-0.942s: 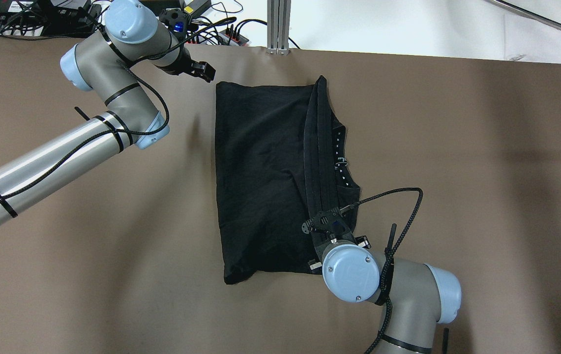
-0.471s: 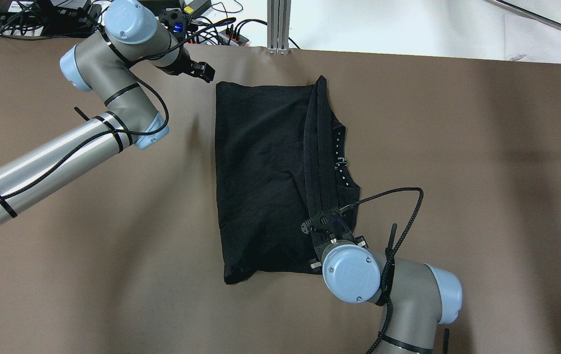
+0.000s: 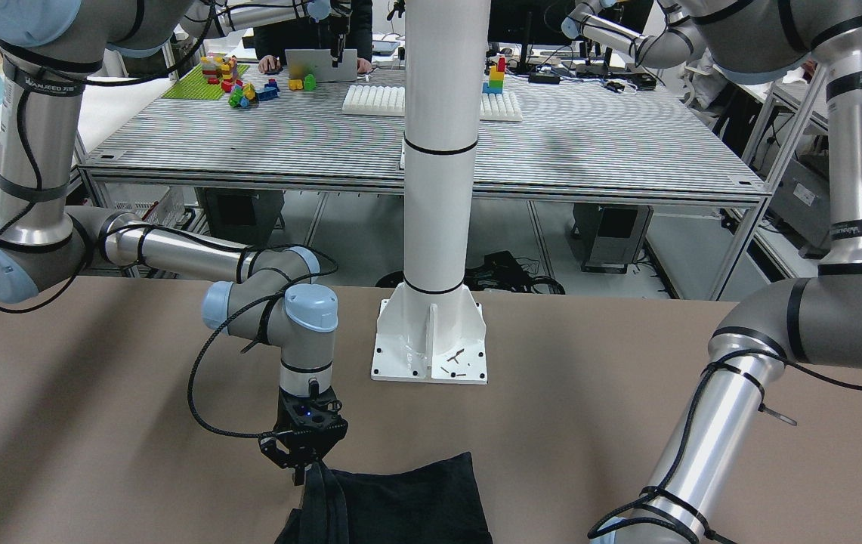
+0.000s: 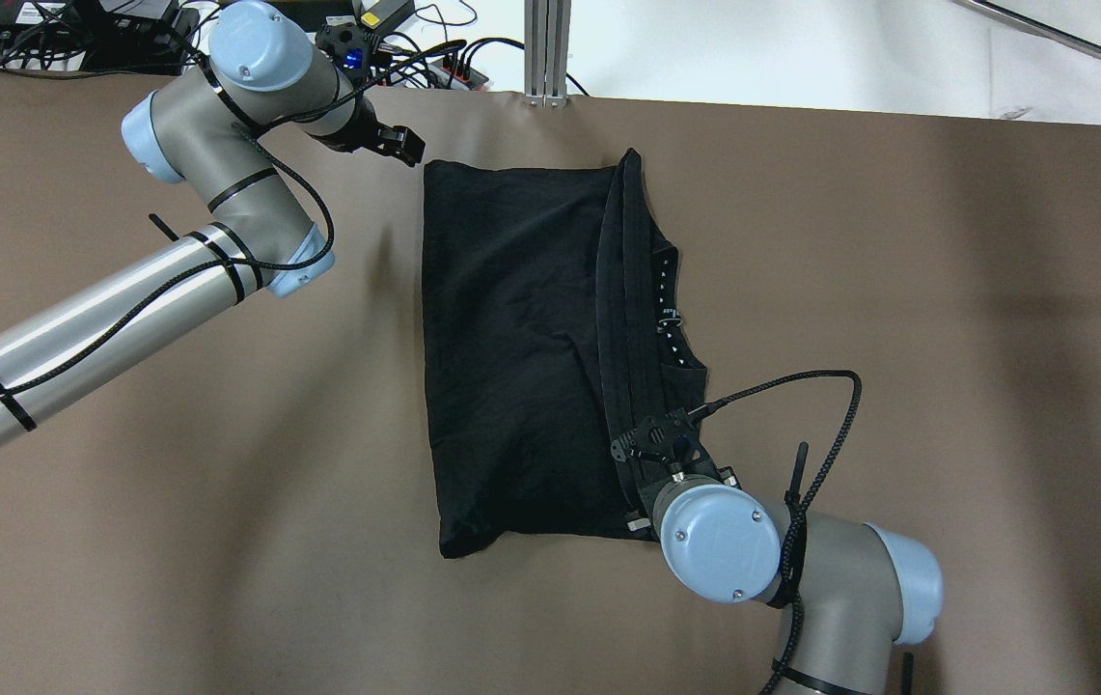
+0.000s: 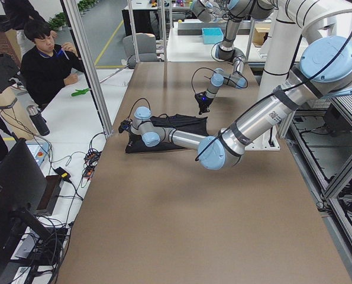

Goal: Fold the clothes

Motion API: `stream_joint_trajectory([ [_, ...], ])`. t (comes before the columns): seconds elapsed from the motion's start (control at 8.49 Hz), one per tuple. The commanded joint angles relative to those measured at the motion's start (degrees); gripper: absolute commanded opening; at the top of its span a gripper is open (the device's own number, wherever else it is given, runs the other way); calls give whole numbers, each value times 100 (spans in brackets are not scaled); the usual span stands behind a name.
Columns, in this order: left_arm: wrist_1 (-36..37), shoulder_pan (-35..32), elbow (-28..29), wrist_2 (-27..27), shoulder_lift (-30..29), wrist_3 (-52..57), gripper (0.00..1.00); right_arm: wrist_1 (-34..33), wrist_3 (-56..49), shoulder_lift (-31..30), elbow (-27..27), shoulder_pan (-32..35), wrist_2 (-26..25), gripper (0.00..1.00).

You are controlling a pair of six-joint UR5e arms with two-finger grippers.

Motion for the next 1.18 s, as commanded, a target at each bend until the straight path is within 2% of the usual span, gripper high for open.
stream_joint_trajectory([
  [0.0,0,77,-132,9,106,-20,95,-14,224,168,12,-27,12,45],
  [0.12,0,68,-132,9,106,-29,95,-32,452,283,-76,-36,3,49],
  [0.35,8,77,-132,0,106,-29,95,12,638,695,-767,-44,3,48],
  [0.59,8,77,-132,0,97,-20,95,29,603,662,-841,-36,-14,45],
  [0.71,17,77,-132,0,97,-20,95,38,568,662,-841,-36,-6,42],
  [1.06,17,77,-132,9,97,-20,95,47,524,662,-806,34,21,24],
])
